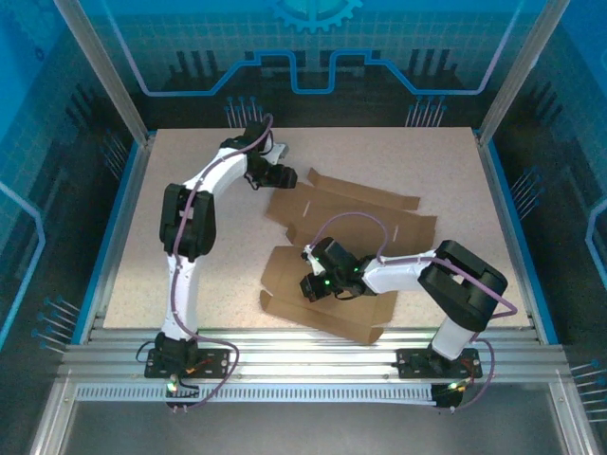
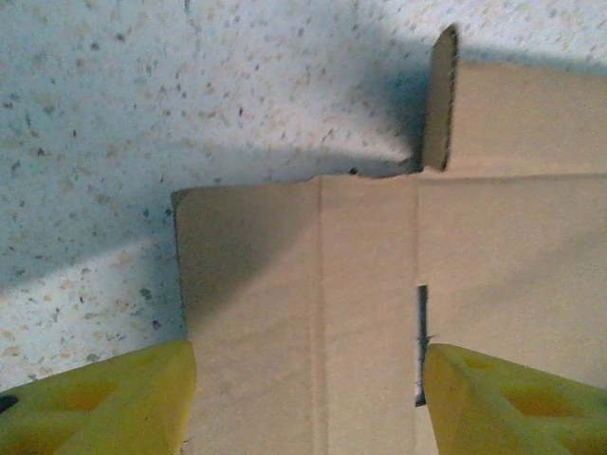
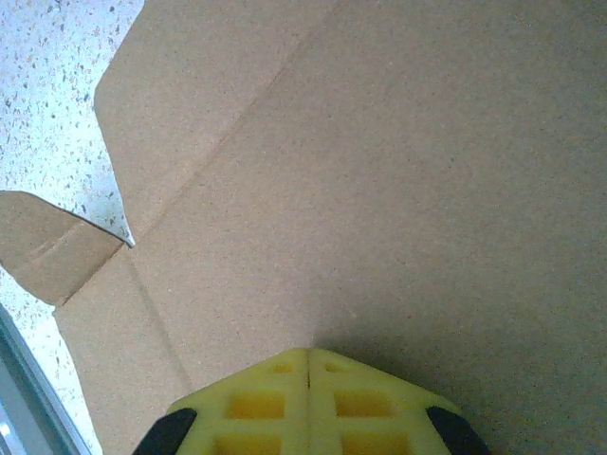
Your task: Fold the paper box
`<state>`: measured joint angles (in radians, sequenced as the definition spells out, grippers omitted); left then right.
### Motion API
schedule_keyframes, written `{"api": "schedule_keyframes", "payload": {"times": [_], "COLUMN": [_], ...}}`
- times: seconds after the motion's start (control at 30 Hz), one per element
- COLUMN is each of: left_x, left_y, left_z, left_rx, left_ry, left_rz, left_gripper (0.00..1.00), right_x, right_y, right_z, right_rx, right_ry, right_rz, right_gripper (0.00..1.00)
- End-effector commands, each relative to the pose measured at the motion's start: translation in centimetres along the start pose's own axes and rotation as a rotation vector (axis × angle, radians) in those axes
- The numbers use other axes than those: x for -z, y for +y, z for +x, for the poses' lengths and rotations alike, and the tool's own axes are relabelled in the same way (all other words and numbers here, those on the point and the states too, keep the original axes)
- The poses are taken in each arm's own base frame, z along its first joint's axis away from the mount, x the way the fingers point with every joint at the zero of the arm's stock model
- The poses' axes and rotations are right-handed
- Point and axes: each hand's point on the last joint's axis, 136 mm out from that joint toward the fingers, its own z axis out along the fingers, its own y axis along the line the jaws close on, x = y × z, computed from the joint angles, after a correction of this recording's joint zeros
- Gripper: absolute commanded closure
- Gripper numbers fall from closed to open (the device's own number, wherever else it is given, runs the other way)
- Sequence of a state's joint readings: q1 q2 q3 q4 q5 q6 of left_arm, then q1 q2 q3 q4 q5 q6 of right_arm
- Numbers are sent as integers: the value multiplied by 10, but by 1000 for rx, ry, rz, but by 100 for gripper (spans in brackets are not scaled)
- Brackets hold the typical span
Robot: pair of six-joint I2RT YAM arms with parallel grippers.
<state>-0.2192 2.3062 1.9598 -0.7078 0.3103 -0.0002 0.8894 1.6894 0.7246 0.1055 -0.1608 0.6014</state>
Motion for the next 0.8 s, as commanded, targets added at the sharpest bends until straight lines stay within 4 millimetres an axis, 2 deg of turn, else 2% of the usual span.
{"api": "schedule_keyframes", "payload": {"times": [0.0,0.13,0.33,0.47,0.77], "left_x": [-4,-13,-20,-18,-10], "left_y": [10,17,12,26,-1], "left_z": [8,8,5,2,13], "left_rx": [22,42,27,63,6], "left_ry": [52,70,124,133,178], "left_rz": [-12,2,58,30,206], "left_gripper": [33,30,31,31,47], "right_x": [-11,-10,-10,-10,-13], "right_y": [-36,-35,-34,-35,-34], "right_z": [62,62,63,63,62], "right_rx": [-25,-26,-21,-19,-12], "right_ry": [207,204,208,208,218], "right_rz": [125,123,128,131,134], "right_gripper": [100,100,100,100,100]}}
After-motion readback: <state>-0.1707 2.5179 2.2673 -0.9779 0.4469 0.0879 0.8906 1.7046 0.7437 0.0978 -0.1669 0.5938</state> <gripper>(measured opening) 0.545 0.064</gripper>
